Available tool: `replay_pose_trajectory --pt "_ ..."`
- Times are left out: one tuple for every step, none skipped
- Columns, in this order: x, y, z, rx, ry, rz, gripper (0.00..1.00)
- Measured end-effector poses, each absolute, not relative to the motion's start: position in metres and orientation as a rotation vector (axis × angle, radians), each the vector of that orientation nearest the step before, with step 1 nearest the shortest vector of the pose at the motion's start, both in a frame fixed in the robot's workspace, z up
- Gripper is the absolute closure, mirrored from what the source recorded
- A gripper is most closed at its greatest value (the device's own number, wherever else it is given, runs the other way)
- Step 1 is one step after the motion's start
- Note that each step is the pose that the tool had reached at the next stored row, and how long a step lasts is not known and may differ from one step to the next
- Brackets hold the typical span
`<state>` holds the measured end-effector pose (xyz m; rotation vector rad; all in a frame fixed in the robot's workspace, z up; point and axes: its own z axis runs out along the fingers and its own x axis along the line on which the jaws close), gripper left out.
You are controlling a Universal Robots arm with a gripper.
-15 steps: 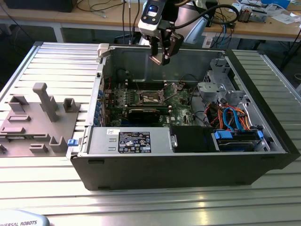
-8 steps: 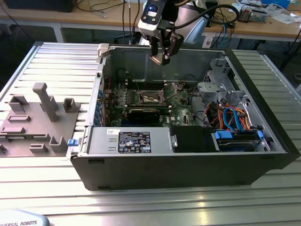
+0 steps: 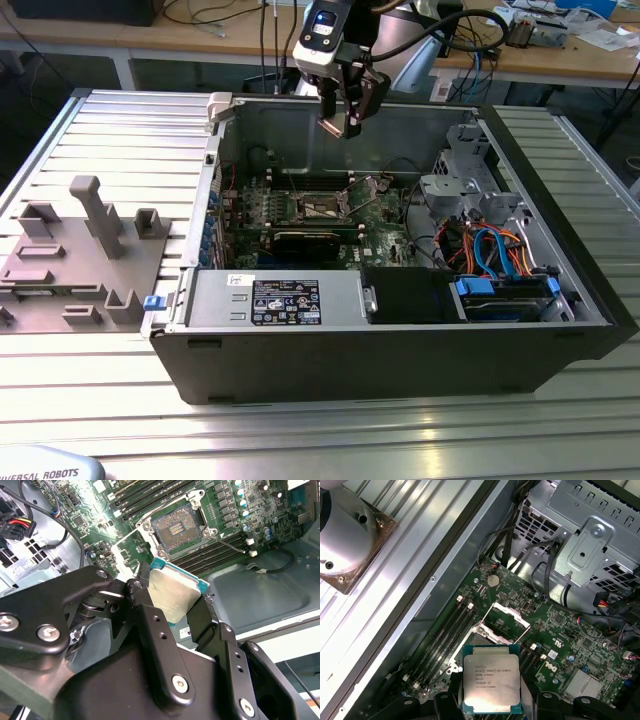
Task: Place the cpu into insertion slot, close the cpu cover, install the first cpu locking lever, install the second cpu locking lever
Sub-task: 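Place the cpu into insertion slot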
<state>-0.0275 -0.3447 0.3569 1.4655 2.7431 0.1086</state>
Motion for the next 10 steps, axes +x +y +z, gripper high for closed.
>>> replay_pose_trajectory --pt "-0.0275 -0.3447 0.357 1.466 2.743 0.108 0.46" --pt "-0.0275 -0.3447 0.357 1.467 2.743 0.108 0.46" --pt "-0.0275 -0.3447 0.357 1.469 2.741 0.108 0.46" --pt "-0.0275 -0.3447 0.357 1.47 2.741 0.108 0.46" --pt "-0.0275 -0.3447 0.357 1.47 2.74 0.108 0.46" --pt "-0.0275 -0.3447 0.357 1.471 2.74 0.108 0.46" --pt "-0.0275 -0.3447 0.357 1.472 2.74 0.108 0.46" --pt "-0.0275 -0.3447 0.3569 1.472 2.739 0.108 0.46" --pt "-0.0275 -0.3447 0.357 1.472 2.739 0.108 0.46" --pt "-0.0275 -0.3447 0.357 1.473 2.739 0.108 0.46"
